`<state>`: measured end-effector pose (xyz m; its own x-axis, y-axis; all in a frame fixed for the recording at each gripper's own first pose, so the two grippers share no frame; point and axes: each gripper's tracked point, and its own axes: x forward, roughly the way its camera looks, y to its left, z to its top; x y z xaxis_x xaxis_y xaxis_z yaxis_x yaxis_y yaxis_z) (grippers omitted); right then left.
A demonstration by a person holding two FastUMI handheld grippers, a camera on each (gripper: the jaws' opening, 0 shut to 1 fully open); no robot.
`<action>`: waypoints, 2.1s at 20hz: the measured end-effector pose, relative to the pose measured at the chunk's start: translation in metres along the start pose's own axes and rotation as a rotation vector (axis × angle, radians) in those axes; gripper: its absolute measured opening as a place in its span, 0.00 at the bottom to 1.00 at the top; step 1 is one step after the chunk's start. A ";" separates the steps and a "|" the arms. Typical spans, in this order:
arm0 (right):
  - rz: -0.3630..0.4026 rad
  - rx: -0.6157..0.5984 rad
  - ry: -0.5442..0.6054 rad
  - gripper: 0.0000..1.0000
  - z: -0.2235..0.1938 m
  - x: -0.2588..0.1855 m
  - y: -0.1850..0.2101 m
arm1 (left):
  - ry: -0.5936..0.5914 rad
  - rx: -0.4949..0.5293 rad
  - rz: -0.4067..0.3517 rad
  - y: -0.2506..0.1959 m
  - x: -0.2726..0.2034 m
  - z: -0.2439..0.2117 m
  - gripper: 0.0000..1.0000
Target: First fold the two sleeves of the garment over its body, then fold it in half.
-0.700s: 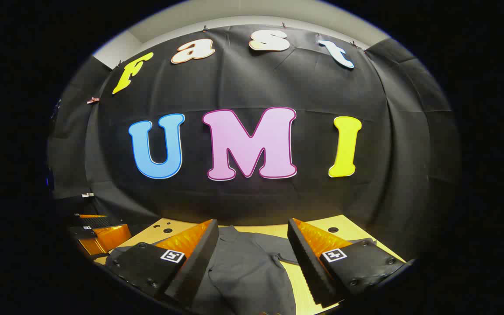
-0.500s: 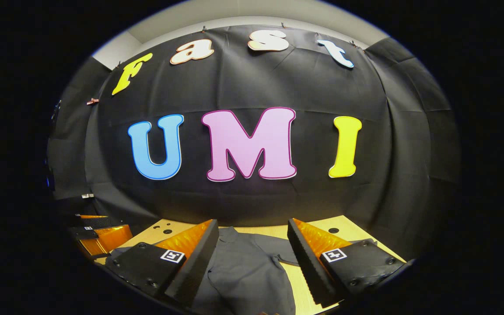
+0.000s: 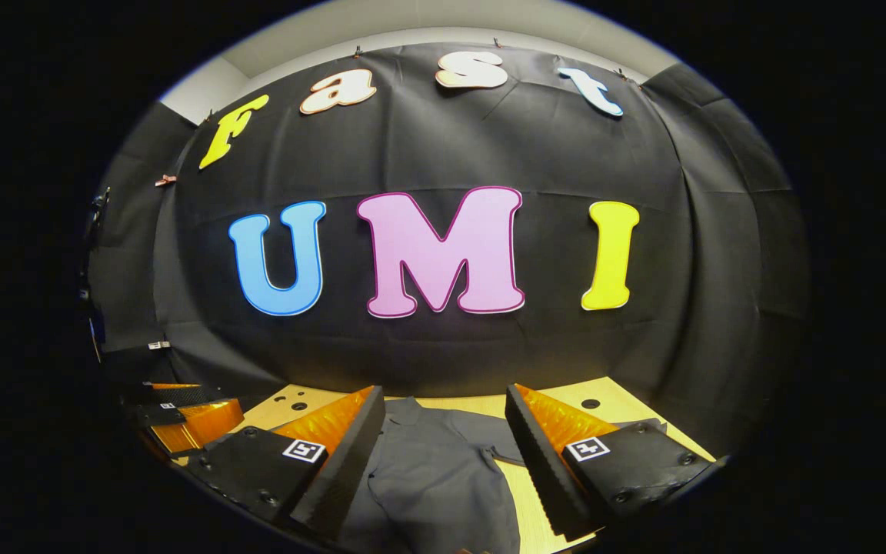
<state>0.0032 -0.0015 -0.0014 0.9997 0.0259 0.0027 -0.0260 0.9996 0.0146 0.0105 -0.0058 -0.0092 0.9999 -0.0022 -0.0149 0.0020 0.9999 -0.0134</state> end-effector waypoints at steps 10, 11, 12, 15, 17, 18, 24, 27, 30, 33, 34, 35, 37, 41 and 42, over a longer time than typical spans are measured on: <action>0.022 0.032 0.054 0.98 -0.011 0.005 -0.001 | 0.023 -0.003 0.026 0.006 0.006 -0.008 0.97; 0.011 0.026 0.053 0.98 -0.011 0.005 -0.002 | 0.021 -0.010 0.029 0.008 0.007 -0.008 0.97; -0.009 0.012 0.052 0.98 -0.011 0.006 -0.005 | 0.018 -0.017 0.031 0.009 0.007 -0.008 0.97; -0.057 -0.003 0.081 0.98 -0.025 0.012 -0.031 | 0.030 -0.021 0.042 0.011 0.009 -0.012 0.97; -0.082 0.001 0.104 0.98 -0.033 0.016 -0.042 | 0.039 -0.024 0.040 0.009 0.010 -0.014 0.97; -0.094 -0.003 0.117 0.98 -0.038 0.018 -0.047 | 0.047 -0.025 0.041 0.009 0.010 -0.016 0.97; -0.153 -0.020 0.201 0.98 -0.070 0.026 -0.081 | 0.081 -0.028 0.038 0.004 0.018 -0.025 0.97; -0.189 -0.010 0.246 0.98 -0.087 0.032 -0.100 | 0.109 -0.030 0.034 -0.001 0.024 -0.030 0.97; -0.231 -0.004 0.275 0.98 -0.098 0.032 -0.123 | 0.125 -0.030 0.035 -0.005 0.030 -0.035 0.97; -0.283 0.033 0.303 0.98 -0.108 0.038 -0.152 | 0.147 -0.029 0.038 -0.008 0.034 -0.041 0.96; -0.304 0.054 0.313 0.98 -0.112 0.040 -0.163 | 0.154 -0.028 0.043 -0.008 0.034 -0.044 0.97; -0.325 0.069 0.321 0.98 -0.116 0.042 -0.174 | 0.164 -0.027 0.050 -0.007 0.035 -0.047 0.97; -0.359 0.095 0.336 0.98 -0.123 0.048 -0.196 | 0.193 -0.018 0.069 -0.006 0.036 -0.055 0.97; -0.423 0.115 0.392 0.98 -0.141 0.059 -0.242 | 0.221 -0.014 0.096 -0.005 0.036 -0.064 0.97; -0.439 0.125 0.406 0.98 -0.145 0.062 -0.253 | 0.224 -0.013 0.102 -0.006 0.037 -0.066 0.97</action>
<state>0.0718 -0.2507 -0.1504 0.8376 -0.3598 -0.4111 0.4129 0.9097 0.0450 0.0462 -0.0125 -0.0756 0.9667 0.0947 -0.2377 -0.1008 0.9948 -0.0138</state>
